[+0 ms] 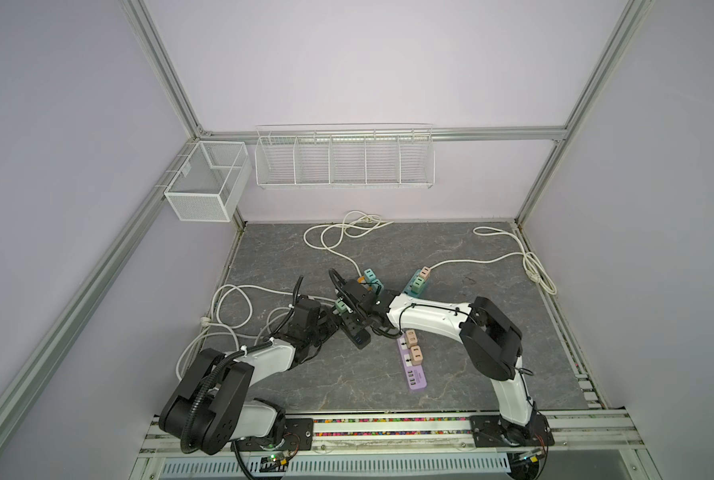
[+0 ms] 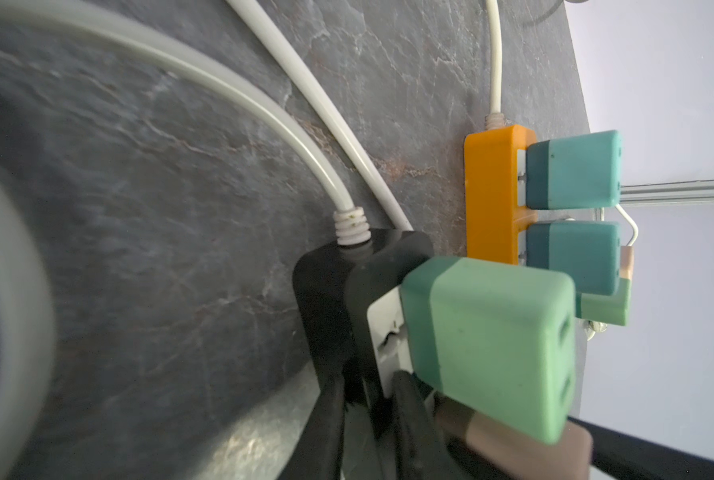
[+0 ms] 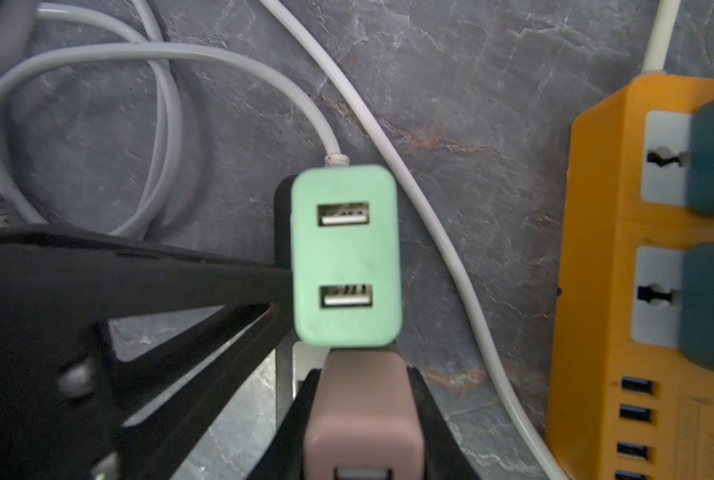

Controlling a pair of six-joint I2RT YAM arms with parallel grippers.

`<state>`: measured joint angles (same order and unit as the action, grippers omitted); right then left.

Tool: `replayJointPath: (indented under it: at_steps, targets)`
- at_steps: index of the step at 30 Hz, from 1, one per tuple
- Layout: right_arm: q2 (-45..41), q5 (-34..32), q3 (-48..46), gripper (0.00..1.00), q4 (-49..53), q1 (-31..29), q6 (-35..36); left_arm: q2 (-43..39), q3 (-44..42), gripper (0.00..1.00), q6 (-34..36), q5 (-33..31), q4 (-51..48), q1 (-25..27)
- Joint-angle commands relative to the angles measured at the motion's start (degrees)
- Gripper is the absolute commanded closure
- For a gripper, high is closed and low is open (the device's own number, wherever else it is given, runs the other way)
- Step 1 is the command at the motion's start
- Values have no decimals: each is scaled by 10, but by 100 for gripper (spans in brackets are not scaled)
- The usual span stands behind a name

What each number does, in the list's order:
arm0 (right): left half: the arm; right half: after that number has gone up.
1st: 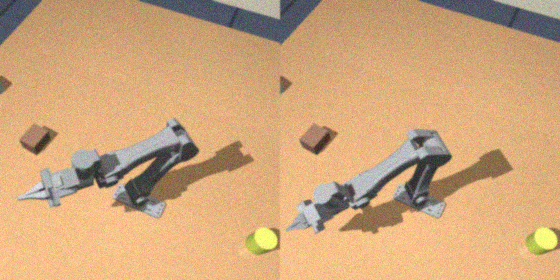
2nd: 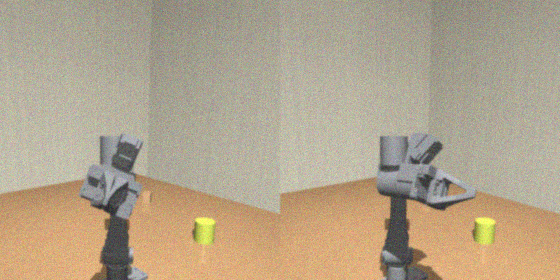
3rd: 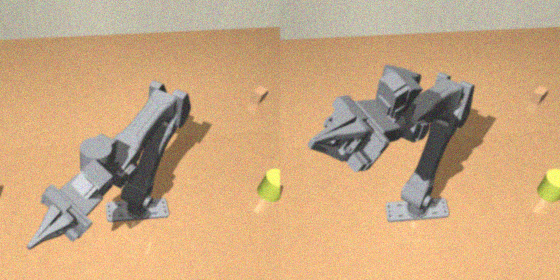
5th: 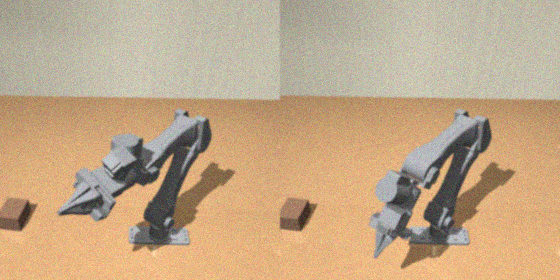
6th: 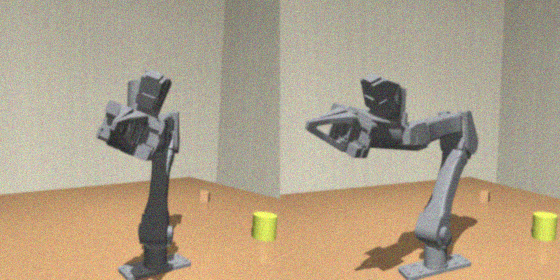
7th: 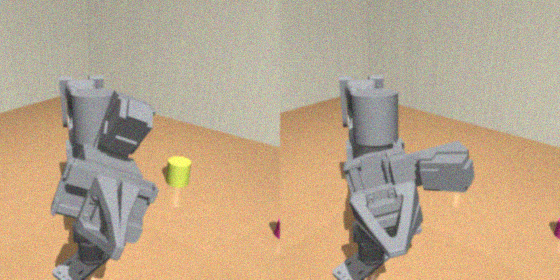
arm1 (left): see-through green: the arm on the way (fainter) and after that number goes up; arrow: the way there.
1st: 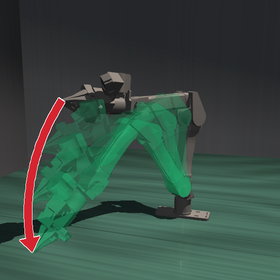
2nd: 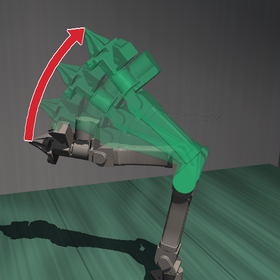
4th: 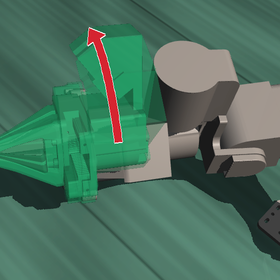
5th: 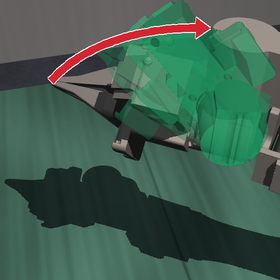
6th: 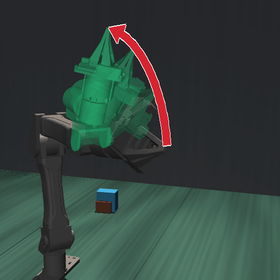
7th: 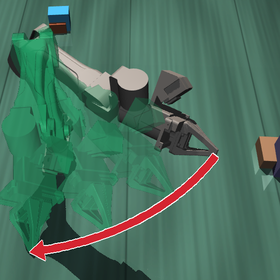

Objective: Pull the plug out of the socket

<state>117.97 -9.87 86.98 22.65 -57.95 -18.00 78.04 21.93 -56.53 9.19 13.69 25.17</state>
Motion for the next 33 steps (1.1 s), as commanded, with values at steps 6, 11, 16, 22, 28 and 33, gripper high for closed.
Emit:
replayJointPath:
  at_steps: [6,11,16,22,28,33]
  targets:
    - [-29,-1,4,81,-4,-28,4,39,-22,80,7,-15,-146,6]
    - [-66,-31,-9,82,7,-9,-3,34,-19,80,7,-13,-149,6]
    - [-116,-32,-45,81,-1,0,-4,16,1,80,12,-13,-161,6]
    - [-150,-8,-76,81,-14,3,-44,-15,44,77,17,4,-175,6]
    - [-179,13,-112,81,-39,4,-106,-73,71,74,34,-13,-226,6]
    - [-178,26,-140,81,-79,-4,-155,-147,84,69,51,-47,-288,5]
